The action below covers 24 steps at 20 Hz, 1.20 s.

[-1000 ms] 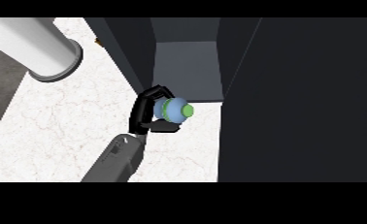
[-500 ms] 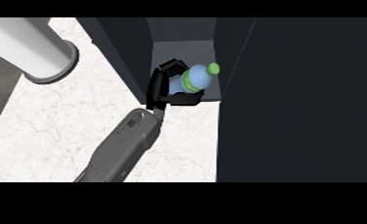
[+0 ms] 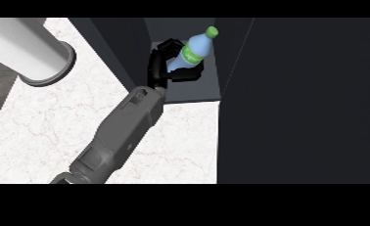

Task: Pick up the bottled water, place it into the cabinet and close the cabinet

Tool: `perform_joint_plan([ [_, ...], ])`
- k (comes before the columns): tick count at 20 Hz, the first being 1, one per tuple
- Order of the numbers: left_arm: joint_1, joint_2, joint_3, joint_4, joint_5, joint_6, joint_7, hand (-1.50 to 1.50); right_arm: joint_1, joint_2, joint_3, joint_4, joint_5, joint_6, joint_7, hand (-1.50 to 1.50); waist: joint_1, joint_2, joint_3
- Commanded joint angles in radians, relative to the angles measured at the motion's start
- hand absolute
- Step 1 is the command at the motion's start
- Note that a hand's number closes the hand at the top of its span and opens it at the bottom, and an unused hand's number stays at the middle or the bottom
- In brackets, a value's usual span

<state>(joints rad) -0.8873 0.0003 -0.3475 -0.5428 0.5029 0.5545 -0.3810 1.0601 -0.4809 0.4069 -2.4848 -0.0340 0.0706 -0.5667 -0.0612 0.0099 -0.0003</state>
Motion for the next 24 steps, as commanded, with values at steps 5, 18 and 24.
perform_joint_plan([
  [5, -0.121, 0.005, -0.025, 0.243, -0.109, 0.203, -0.015, 1.50, 0.053, -0.008, -0.027, -0.068, -0.080, 0.032, -0.015, -1.50, -0.013, 0.006, 0.001],
  [18, -0.248, 0.046, 0.051, 0.335, -0.100, 0.169, -0.104, -1.50, 0.034, -0.018, -0.050, -0.070, -0.074, 0.082, -0.015, -1.50, -0.017, 0.019, -0.002],
  [24, -0.229, 0.001, 0.182, 0.165, 0.023, 0.001, -0.287, 1.50, 0.018, 0.001, -0.037, -0.067, -0.081, 0.081, -0.004, -1.50, 0.006, 0.016, -0.004],
])
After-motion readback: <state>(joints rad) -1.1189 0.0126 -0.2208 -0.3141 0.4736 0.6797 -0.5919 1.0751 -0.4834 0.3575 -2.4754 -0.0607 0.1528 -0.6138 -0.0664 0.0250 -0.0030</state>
